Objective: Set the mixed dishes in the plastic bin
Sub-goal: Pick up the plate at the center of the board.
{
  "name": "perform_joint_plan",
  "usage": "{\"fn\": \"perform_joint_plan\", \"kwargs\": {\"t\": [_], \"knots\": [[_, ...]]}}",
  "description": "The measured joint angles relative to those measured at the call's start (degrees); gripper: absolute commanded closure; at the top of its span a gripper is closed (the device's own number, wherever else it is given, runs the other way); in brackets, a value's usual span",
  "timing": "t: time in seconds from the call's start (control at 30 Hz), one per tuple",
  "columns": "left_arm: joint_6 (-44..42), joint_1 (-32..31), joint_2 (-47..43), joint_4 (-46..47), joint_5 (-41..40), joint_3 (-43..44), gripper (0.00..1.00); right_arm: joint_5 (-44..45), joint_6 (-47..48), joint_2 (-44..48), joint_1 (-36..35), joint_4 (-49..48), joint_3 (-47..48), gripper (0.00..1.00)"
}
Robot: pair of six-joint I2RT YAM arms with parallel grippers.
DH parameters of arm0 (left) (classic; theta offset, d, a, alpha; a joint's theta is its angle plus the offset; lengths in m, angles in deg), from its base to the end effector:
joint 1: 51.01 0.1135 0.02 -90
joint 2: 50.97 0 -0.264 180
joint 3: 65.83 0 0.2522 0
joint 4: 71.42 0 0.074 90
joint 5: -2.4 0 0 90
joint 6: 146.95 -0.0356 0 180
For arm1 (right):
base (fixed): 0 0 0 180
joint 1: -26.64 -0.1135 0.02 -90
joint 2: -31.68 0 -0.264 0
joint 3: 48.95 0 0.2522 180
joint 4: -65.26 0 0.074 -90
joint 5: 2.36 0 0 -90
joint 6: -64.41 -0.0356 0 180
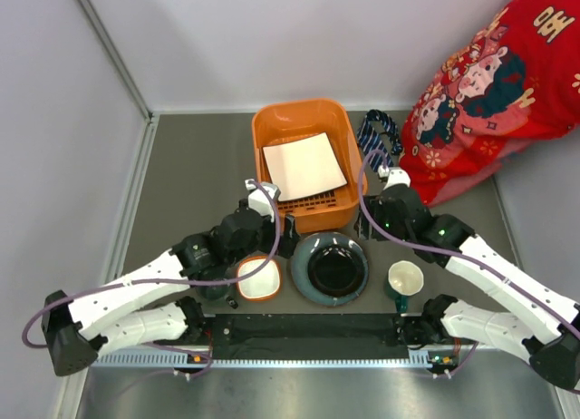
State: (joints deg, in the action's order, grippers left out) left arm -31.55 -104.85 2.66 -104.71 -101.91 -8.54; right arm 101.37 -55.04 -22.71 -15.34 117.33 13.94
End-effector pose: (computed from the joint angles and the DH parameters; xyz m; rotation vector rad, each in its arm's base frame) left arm 0.1307 -0.1639 0.2885 0.3703 2.0909 -0.5808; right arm 0.1502 0.1237 0.2906 -0.1345 2.3271 0.3553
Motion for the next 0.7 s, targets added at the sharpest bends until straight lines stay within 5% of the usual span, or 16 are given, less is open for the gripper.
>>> {"fn": "perform_joint_plan", "kwargs": {"t": [0.43, 0.7], "knots": [[6.4, -13.1, 7.6, 6.0, -4.6, -4.1, 0.01, 3.2, -4.3, -0.3, 0.0, -1.9, 0.0, 0.32], [9.2, -14.6, 14.7, 12.1, -3.5, -6.0, 0.01, 4.9, -5.5, -0.3, 0.0, -1.8, 0.0, 0.32]]}}
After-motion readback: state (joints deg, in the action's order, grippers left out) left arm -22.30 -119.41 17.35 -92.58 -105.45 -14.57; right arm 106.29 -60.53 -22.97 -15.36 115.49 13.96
